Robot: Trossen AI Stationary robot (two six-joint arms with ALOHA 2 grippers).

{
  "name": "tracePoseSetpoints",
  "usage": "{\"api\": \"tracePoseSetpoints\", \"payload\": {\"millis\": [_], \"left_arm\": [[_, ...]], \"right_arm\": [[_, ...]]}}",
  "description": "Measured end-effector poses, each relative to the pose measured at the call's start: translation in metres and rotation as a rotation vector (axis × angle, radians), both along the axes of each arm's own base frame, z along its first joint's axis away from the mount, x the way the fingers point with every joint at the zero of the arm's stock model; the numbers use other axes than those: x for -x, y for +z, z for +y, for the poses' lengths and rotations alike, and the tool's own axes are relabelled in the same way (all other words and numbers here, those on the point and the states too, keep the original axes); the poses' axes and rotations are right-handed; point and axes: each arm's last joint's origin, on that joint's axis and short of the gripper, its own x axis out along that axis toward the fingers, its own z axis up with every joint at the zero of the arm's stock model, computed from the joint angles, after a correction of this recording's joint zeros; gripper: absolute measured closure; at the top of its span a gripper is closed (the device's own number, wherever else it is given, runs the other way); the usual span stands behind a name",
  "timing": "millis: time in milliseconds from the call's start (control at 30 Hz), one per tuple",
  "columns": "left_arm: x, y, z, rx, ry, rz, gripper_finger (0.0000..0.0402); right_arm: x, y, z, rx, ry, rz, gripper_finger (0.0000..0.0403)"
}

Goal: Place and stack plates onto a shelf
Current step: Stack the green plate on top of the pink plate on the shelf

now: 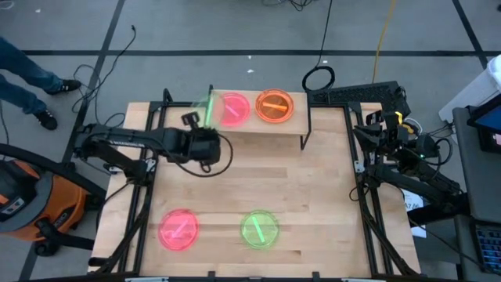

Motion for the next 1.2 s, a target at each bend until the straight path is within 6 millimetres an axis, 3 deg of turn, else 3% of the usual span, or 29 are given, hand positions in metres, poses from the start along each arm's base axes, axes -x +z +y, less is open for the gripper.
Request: {"api": "tracePoseSetpoints", "payload": {"millis": [233, 400, 667, 1200], "left_arm": [[-0.019, 0.012, 0.021, -0.095, -0.141, -0.018, 0.0401], [-0.03, 0.013, 0.039, -0.056, -0.24, -0.048, 0.0401], [-0.054, -0.012, 0.062, -0.114, -0.347, 0.126, 0.0401], [-0.061, -0.035, 0.084, -0.031, -0.39, 0.214, 0.0401]], "right_arm": [[0.0, 0.0, 0.0, -0.012, 0.007, -0.003, 0.0353], [0.0, 0.0, 0.0, -0.022, 0.013, -0.006, 0.0353], [0.0, 0.0, 0.0, -0.018, 0.01, -0.008, 0.0353], [0.0, 0.0, 0.0, -0.021, 0.007, -0.004, 0.0353]]}}
